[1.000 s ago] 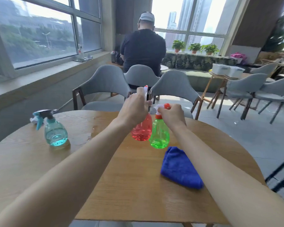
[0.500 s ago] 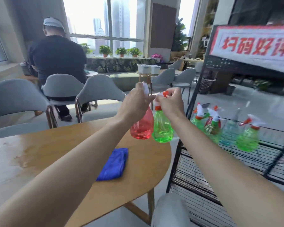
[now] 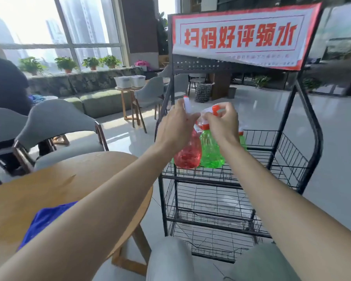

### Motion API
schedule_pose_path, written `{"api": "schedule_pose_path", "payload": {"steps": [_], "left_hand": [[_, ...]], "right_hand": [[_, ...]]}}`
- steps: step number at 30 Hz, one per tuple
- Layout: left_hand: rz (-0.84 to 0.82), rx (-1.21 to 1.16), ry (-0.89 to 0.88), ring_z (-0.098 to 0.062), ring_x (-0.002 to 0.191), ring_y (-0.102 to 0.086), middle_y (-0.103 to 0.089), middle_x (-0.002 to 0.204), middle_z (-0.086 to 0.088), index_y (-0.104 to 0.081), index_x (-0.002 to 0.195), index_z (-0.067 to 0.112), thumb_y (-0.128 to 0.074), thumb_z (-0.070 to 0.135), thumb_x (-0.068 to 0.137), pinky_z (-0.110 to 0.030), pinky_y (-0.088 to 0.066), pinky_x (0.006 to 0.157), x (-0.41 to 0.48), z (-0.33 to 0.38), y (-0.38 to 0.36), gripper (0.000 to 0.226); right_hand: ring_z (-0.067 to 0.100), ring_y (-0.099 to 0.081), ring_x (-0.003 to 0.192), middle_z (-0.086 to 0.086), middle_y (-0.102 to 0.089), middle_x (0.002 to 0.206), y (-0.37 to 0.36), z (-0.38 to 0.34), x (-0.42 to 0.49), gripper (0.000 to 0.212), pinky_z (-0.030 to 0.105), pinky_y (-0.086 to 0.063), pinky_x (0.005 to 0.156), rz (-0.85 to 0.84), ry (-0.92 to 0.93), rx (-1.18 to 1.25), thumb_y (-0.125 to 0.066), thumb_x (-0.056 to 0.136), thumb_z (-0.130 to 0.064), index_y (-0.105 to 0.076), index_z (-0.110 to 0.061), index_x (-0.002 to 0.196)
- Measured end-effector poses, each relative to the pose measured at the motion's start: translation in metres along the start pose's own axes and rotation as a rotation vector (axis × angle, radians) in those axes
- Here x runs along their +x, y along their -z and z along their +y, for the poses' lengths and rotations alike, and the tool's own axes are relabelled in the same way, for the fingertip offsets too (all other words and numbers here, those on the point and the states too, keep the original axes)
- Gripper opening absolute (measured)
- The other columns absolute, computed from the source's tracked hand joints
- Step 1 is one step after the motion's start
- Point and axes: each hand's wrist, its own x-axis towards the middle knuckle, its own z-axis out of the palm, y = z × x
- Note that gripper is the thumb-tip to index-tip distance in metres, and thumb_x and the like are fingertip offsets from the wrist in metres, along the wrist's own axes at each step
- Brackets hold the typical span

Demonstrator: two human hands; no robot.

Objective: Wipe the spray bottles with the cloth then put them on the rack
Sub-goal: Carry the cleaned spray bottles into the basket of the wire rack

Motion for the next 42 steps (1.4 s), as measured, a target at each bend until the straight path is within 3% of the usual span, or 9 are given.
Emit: {"api": "schedule_pose_path", "payload": {"steps": [7, 9, 11, 14, 23, 30, 37, 40, 42], "left_hand": [[-0.026, -0.108, -0.015, -0.028, 0.12, -0.068, -0.058, 0.151, -0.007, -0.033, 0.158, 0.017, -0.057, 0.041, 0.109, -0.051, -0.054, 0.096, 0.016, 0.029, -0.056, 0.059], [-0.043, -0.113, -0.018, -0.031, 0.117, -0.068, -0.061, 0.146, -0.009, -0.035, 0.152, 0.017, -0.057, 0.04, 0.109, -0.051, -0.053, 0.094, 0.021, 0.032, -0.07, 0.054], [-0.068, -0.09, -0.013, -0.035, 0.111, -0.069, -0.065, 0.138, -0.011, -0.035, 0.147, 0.017, -0.056, 0.041, 0.109, -0.051, -0.054, 0.089, 0.023, 0.035, -0.084, 0.049], [-0.111, -0.096, -0.004, -0.038, 0.102, -0.072, -0.071, 0.127, -0.013, -0.032, 0.144, 0.02, -0.057, 0.039, 0.11, -0.052, -0.057, 0.085, 0.021, 0.034, -0.108, 0.047], [-0.158, -0.007, -0.008, -0.04, 0.102, -0.071, -0.061, 0.142, -0.014, -0.034, 0.145, 0.014, -0.059, 0.032, 0.109, -0.048, -0.053, 0.076, 0.024, 0.023, -0.164, 0.047], [-0.231, 0.027, 0.099, -0.038, 0.105, -0.065, -0.053, 0.139, -0.018, -0.035, 0.14, 0.008, -0.058, 0.016, 0.108, -0.046, -0.05, 0.075, 0.025, 0.016, -0.188, 0.04], [-0.311, -0.011, 0.139, -0.044, 0.114, -0.059, -0.047, 0.135, -0.02, -0.037, 0.138, 0.006, -0.048, 0.016, 0.109, -0.056, -0.053, 0.093, 0.031, 0.016, -0.173, 0.033], [-0.364, -0.023, 0.136, -0.044, 0.124, -0.055, -0.044, 0.142, -0.019, -0.035, 0.142, 0.006, -0.05, 0.021, 0.109, -0.056, -0.05, 0.101, 0.027, 0.017, -0.162, 0.039], [-0.373, 0.011, 0.108, -0.042, 0.123, -0.056, -0.043, 0.146, -0.018, -0.036, 0.144, 0.006, -0.05, 0.024, 0.109, -0.051, -0.049, 0.095, 0.023, 0.017, -0.152, 0.041]], "right_hand": [[0.001, -0.071, 0.063, -0.004, -0.072, 0.098, 0.044, 0.054, 0.046, 0.031, 0.015, -0.049, 0.055, 0.045, -0.078, -0.034, -0.084, 0.086, -0.021, -0.057, -0.027, 0.1], [0.001, -0.073, 0.067, -0.004, -0.072, 0.099, 0.048, 0.073, 0.053, 0.034, 0.024, -0.059, 0.069, 0.037, -0.147, -0.07, -0.087, 0.079, -0.022, -0.059, -0.028, 0.097], [0.019, -0.075, 0.087, -0.003, -0.072, 0.099, 0.053, 0.102, 0.062, 0.034, 0.045, -0.062, 0.086, 0.025, -0.213, -0.118, -0.082, 0.071, -0.022, -0.06, -0.029, 0.096], [0.03, -0.073, 0.098, -0.002, -0.069, 0.101, 0.064, 0.13, 0.067, 0.028, 0.055, -0.06, 0.091, 0.036, -0.287, -0.105, -0.075, 0.076, -0.02, -0.055, -0.028, 0.094], [0.022, -0.074, 0.092, -0.005, -0.075, 0.102, 0.074, 0.149, 0.085, 0.024, 0.043, -0.059, 0.084, 0.139, -0.236, -0.147, -0.068, 0.099, -0.048, -0.057, -0.027, 0.103], [0.003, -0.06, 0.082, -0.008, -0.064, 0.103, 0.077, 0.164, 0.078, 0.027, 0.023, -0.04, 0.061, 0.034, -0.289, -0.113, -0.064, 0.102, -0.015, -0.05, -0.018, 0.125], [0.018, -0.066, 0.088, 0.001, -0.067, 0.103, 0.072, 0.163, 0.077, 0.025, 0.038, -0.056, 0.076, 0.015, -0.393, -0.032, -0.066, 0.095, -0.016, -0.058, -0.015, 0.119], [0.018, -0.059, 0.069, 0.002, -0.063, 0.087, 0.066, 0.161, 0.069, 0.024, 0.03, -0.047, 0.057, 0.025, -0.478, -0.002, -0.062, 0.094, -0.016, -0.061, -0.008, 0.116], [0.02, -0.058, 0.074, 0.004, -0.061, 0.089, 0.061, 0.158, 0.058, 0.032, 0.032, -0.046, 0.06, 0.033, -0.553, 0.038, -0.06, 0.095, -0.016, -0.06, -0.004, 0.125]]}}
